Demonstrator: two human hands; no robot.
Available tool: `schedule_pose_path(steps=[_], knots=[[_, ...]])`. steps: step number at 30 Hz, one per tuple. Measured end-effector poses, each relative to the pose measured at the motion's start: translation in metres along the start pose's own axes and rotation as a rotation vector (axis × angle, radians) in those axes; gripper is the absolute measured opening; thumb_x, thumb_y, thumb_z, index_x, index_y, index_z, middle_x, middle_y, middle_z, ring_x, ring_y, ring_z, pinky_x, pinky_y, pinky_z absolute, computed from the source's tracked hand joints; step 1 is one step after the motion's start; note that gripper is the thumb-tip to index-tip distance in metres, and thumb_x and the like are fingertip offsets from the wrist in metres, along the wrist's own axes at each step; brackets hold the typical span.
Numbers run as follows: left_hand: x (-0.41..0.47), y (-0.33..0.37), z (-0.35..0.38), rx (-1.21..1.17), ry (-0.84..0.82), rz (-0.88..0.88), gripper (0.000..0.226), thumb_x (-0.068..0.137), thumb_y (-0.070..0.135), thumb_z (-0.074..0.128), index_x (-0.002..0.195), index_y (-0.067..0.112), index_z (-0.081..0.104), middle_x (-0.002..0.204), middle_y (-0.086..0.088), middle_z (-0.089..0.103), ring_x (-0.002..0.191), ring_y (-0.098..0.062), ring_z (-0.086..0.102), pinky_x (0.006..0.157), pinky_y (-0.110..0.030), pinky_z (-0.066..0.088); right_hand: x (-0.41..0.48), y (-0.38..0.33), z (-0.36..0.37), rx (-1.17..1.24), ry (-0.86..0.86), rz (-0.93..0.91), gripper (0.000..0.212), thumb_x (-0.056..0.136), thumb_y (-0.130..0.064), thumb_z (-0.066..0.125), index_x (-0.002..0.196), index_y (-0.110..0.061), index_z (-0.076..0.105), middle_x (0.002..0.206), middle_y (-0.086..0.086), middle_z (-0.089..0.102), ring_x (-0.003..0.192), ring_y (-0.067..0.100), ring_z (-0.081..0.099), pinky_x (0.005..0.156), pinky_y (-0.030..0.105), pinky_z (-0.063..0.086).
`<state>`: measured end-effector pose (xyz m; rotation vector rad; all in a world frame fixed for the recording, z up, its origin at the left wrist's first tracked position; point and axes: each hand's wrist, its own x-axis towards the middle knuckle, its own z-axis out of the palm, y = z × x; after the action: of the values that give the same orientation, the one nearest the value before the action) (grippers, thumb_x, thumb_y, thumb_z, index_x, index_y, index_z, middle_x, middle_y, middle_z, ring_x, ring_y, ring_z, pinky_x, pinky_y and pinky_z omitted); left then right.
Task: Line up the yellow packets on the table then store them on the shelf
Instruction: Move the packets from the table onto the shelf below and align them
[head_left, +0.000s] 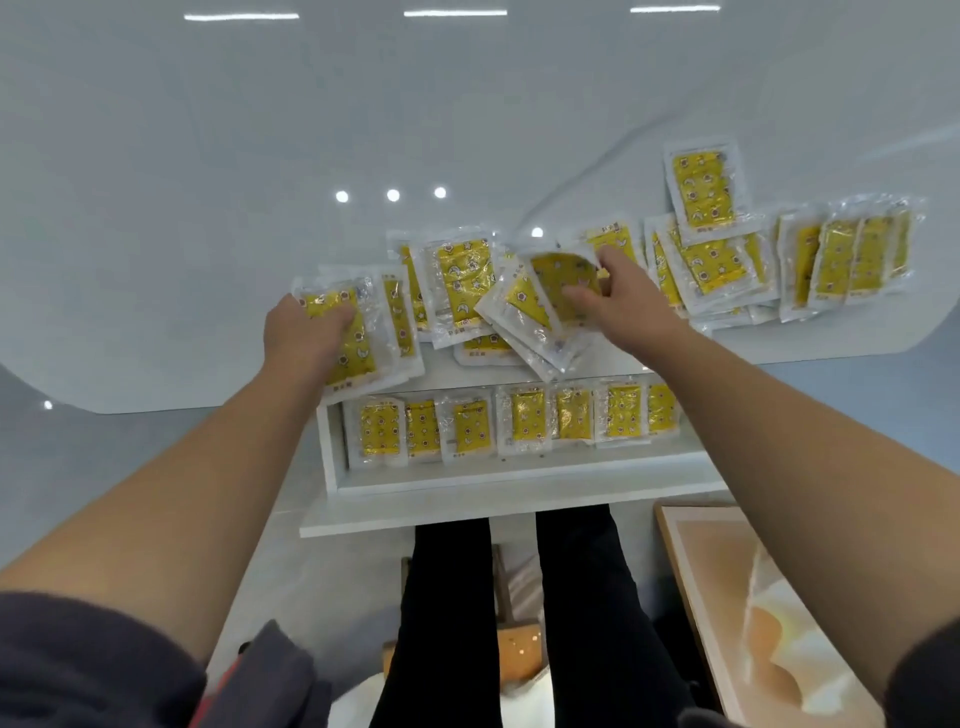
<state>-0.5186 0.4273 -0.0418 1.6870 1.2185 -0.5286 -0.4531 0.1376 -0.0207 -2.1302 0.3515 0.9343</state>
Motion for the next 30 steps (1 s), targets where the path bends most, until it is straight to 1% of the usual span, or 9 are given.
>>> schedule_pose_path(steps=[4, 8, 10, 12, 15, 18, 22, 26, 30], knots=[[-0.007, -0.010, 0.000, 0.052, -0.057, 0.022, 0.023, 0.086, 0.027, 0.067, 0.103, 0.017, 0.055, 0.101, -0.005, 0.063, 0.095, -0.027, 0.064, 0.083, -0.039, 0.054, -0.005, 0.015, 0.006, -0.046, -0.138, 0.068, 0.032, 0.085, -0.018, 0.072, 0.100, -0.020, 0.044, 0.103, 0.014, 0.064, 0.091, 0.032, 0.064, 0.076, 0.047, 0.054], [-0.014, -0.021, 0.007, 0.048, -0.125, 0.039, 0.019, 0.087, 0.024, 0.068, 0.103, 0.022, 0.058, 0.098, -0.002, 0.066, 0.095, -0.026, 0.065, 0.088, -0.043, 0.054, 0.007, 0.016, 0.016, -0.142, 0.024, 0.039, 0.061, 0.079, -0.021, 0.079, 0.128, -0.020, 0.043, 0.091, 0.001, 0.051, 0.084, 0.019, 0.053, 0.071, 0.032, 0.044], [-0.015, -0.025, 0.010, 0.038, -0.133, 0.037, 0.016, 0.088, 0.022, 0.067, 0.100, 0.023, 0.057, 0.093, 0.001, 0.065, 0.093, -0.025, 0.065, 0.088, -0.043, 0.054, 0.014, 0.016, 0.020, -0.210, 0.077, 0.000, 0.075, 0.077, -0.024, 0.080, 0.138, -0.018, 0.038, 0.083, -0.004, 0.050, 0.084, 0.018, 0.054, 0.076, 0.034, 0.046], [-0.015, -0.030, 0.013, 0.030, -0.124, 0.029, 0.017, 0.088, 0.022, 0.067, 0.102, 0.023, 0.058, 0.097, -0.001, 0.066, 0.094, -0.025, 0.065, 0.088, -0.044, 0.054, 0.020, 0.016, 0.023, -0.318, 0.058, -0.025, 0.080, 0.075, -0.029, 0.082, 0.141, -0.017, 0.038, 0.095, -0.001, 0.056, 0.094, 0.021, 0.058, 0.082, 0.037, 0.047], [-0.014, -0.036, 0.014, 0.038, -0.102, 0.012, 0.025, 0.087, 0.024, 0.068, 0.110, 0.021, 0.059, 0.106, -0.004, 0.066, 0.095, -0.024, 0.065, 0.088, -0.044, 0.054, 0.029, 0.017, 0.028, -0.477, 0.082, -0.045, 0.068, 0.072, -0.040, 0.082, 0.128, -0.017, 0.051, 0.116, 0.004, 0.059, 0.104, 0.025, 0.058, 0.086, 0.039, 0.048], [-0.015, -0.041, 0.018, 0.023, -0.075, 0.011, 0.029, 0.087, 0.025, 0.068, 0.114, 0.018, 0.060, 0.108, -0.006, 0.066, 0.095, -0.025, 0.064, 0.087, -0.042, 0.054, 0.029, 0.020, 0.031, -0.651, 0.193, -0.130, 0.061, 0.069, -0.051, 0.080, 0.114, -0.018, 0.055, 0.114, 0.003, 0.055, 0.104, 0.024, 0.054, 0.087, 0.039, 0.044], [-0.020, -0.048, 0.025, 0.005, -0.012, 0.015, 0.028, 0.086, 0.026, 0.069, 0.111, 0.018, 0.060, 0.107, -0.006, 0.066, 0.095, -0.026, 0.065, 0.089, -0.045, 0.054, 0.018, 0.030, 0.037, -0.689, 0.361, -0.233, 0.058, 0.071, -0.052, 0.076, 0.115, -0.019, 0.056, 0.118, 0.004, 0.052, 0.110, 0.025, 0.049, 0.092, 0.039, 0.037], [-0.031, -0.055, 0.035, -0.039, 0.030, -0.007, 0.024, 0.086, 0.025, 0.068, 0.109, 0.021, 0.060, 0.105, -0.004, 0.067, 0.095, -0.025, 0.065, 0.088, -0.045, 0.054, 0.013, 0.032, 0.039, -0.657, 0.407, -0.244, 0.051, 0.073, -0.051, 0.075, 0.104, -0.018, 0.052, 0.107, 0.002, 0.055, 0.100, 0.023, 0.050, 0.089, 0.038, 0.036], [-0.042, -0.058, 0.045, -0.044, 0.035, 0.003, 0.025, 0.087, 0.028, 0.067, 0.110, 0.021, 0.060, 0.105, -0.003, 0.066, 0.095, -0.024, 0.064, 0.085, -0.040, 0.053, 0.010, 0.026, 0.037, -0.587, 0.235, -0.196, 0.043, 0.085, -0.058, 0.062, 0.093, -0.019, 0.045, 0.083, -0.001, 0.056, 0.074, 0.021, 0.049, 0.080, 0.036, 0.038]])
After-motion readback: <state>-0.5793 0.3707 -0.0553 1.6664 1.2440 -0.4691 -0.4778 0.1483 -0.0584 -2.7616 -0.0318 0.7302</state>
